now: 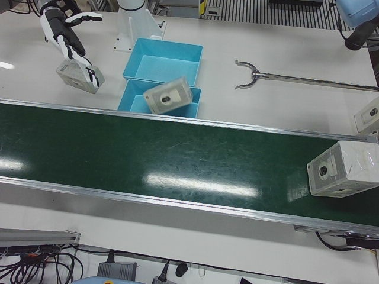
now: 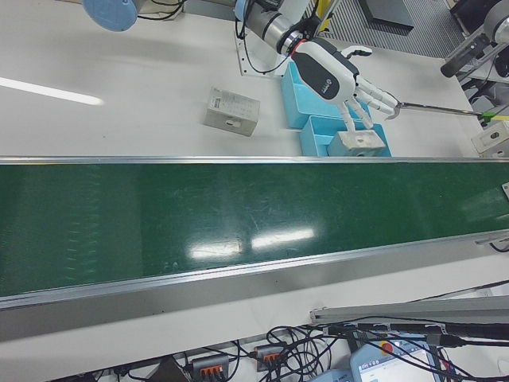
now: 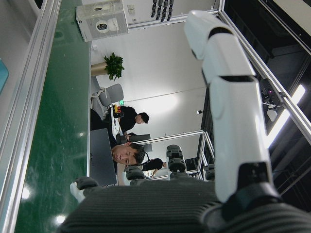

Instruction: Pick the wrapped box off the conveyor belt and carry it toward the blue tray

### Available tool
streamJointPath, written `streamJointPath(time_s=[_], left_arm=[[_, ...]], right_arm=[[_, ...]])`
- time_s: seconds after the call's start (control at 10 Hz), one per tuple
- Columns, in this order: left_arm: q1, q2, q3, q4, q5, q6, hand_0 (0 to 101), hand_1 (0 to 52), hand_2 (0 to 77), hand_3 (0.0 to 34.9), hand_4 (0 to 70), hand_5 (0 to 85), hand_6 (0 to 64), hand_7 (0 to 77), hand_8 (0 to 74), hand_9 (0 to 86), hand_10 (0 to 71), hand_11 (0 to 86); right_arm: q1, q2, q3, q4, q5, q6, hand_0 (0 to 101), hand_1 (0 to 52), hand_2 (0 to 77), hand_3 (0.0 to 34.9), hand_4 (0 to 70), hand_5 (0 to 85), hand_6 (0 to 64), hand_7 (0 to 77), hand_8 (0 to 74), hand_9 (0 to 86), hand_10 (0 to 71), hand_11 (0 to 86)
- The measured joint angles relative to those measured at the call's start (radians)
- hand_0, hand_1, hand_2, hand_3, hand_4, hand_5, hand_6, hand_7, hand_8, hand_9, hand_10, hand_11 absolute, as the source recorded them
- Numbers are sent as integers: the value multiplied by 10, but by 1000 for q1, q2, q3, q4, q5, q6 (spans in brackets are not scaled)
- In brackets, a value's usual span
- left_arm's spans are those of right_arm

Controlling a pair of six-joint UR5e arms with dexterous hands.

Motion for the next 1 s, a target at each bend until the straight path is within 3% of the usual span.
streamJointPath(time_s=[0.1,0.3,0.5,0.7,0.8,0.9,1.0], left_arm=[[0,0,0,0,0,0,0,0,5,0,0,11,0,0,0,0,5,0],[0,0,0,0,0,0,0,0,5,0,0,11,0,0,0,0,0,0],[0,0,0,0,0,0,0,0,11,0,0,11,0,0,0,0,0,0],[0,0,0,0,0,0,0,0,5,0,0,11,0,0,0,0,0,0],[0,0,0,0,0,0,0,0,5,0,0,11,0,0,0,0,0,0],[0,0,0,0,0,0,0,0,5,0,0,11,0,0,0,0,0,0],[0,0,0,0,0,0,0,0,5,0,0,11,0,0,0,0,0,0]], right_arm=[[21,-19,21,-10,-5,-1,509,207,229,306,0,44,0,82,16,16,0,11],[117,-49,79,-98,-38,-2,504,207,229,306,0,55,0,82,16,16,0,11],[276,-70,101,-182,-136,-2,504,196,229,307,0,71,0,87,16,11,0,5],[424,-115,91,-205,-212,1,504,207,224,301,0,71,0,71,16,11,0,5],[481,-134,73,-205,-233,4,504,175,147,302,0,60,0,27,22,16,0,11],[538,-146,44,-197,-255,6,504,175,147,301,0,27,0,27,22,16,0,5],[587,-151,11,-183,-275,8,489,131,98,302,0,27,0,27,33,16,0,11]])
